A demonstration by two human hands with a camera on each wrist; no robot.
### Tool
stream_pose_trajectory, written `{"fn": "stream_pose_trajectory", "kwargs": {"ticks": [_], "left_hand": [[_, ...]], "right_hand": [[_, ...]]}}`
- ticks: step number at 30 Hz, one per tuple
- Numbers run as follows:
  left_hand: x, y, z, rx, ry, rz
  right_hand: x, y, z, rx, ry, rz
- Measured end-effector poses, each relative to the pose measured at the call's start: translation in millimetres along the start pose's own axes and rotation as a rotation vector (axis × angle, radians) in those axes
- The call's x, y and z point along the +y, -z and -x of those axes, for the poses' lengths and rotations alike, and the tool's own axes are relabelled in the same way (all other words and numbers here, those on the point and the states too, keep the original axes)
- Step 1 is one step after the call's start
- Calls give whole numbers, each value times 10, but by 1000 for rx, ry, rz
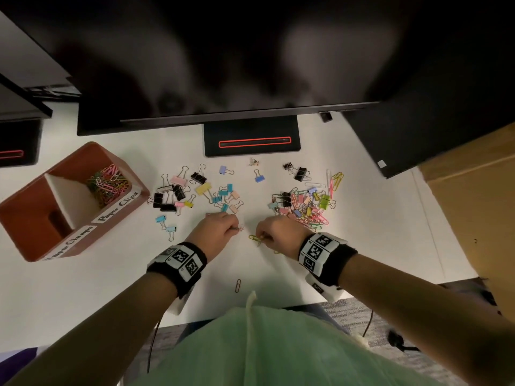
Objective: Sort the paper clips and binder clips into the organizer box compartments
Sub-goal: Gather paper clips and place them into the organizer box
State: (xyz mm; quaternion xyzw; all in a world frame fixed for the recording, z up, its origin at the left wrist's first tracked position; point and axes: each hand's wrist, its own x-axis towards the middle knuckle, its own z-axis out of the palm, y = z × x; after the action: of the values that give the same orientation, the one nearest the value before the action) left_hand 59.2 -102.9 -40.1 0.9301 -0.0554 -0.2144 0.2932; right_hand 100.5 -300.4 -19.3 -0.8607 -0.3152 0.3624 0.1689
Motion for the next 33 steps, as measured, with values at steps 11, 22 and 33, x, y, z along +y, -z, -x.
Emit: {"fn": "stream_pose_trajectory", "kwargs": {"ticks": [11,22,33], "left_hand": [[-81,27,414,30,111,262],[-139,194,484,145,22,206],[-862,1500,903,663,369,230]], "right_hand": [[-109,-101,-191,21,-60,-16],[-234,-52,-266,-51,-41,74],[-1739,687,-1192,244,189,-10]]}}
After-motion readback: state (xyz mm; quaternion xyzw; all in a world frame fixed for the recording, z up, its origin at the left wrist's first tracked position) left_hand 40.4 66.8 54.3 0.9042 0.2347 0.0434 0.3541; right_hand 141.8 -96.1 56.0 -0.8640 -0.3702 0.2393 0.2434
